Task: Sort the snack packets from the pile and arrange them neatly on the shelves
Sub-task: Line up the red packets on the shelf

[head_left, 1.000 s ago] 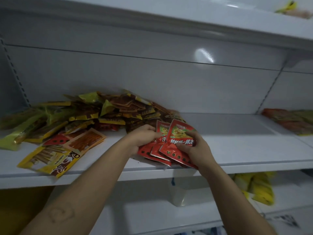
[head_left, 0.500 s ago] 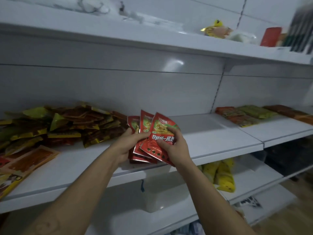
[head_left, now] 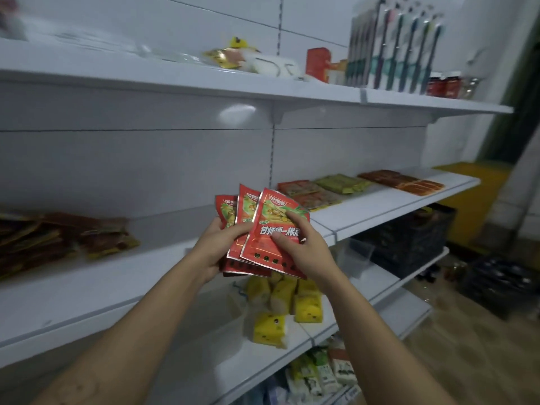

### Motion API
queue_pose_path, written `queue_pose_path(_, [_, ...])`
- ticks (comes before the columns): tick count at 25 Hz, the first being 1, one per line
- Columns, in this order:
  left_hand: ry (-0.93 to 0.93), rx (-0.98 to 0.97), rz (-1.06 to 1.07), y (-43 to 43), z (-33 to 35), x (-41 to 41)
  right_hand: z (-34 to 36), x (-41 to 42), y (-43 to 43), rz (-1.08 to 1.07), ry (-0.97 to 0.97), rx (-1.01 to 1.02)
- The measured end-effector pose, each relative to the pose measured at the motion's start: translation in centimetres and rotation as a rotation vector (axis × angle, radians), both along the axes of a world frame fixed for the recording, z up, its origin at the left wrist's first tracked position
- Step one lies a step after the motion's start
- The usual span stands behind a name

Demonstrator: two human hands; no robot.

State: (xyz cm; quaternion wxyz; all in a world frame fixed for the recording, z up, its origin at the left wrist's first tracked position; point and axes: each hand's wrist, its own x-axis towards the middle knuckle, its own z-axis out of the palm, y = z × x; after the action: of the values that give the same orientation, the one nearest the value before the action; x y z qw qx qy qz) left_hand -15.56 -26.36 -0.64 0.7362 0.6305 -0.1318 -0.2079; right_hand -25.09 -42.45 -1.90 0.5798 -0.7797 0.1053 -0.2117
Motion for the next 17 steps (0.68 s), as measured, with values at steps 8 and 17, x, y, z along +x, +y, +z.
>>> queue_pose_path(8, [-0.056,0.016,0.038,-9.6,-1.1,-1.0,0.1,-3.6,-10.4,-0.136,0.057,-0.005])
queue_pose_path(17, [-0.036,0.048,0.142,-9.9,-2.1,5.1,-0.4,3.3,-11.8,-0.134,0.038,0.103])
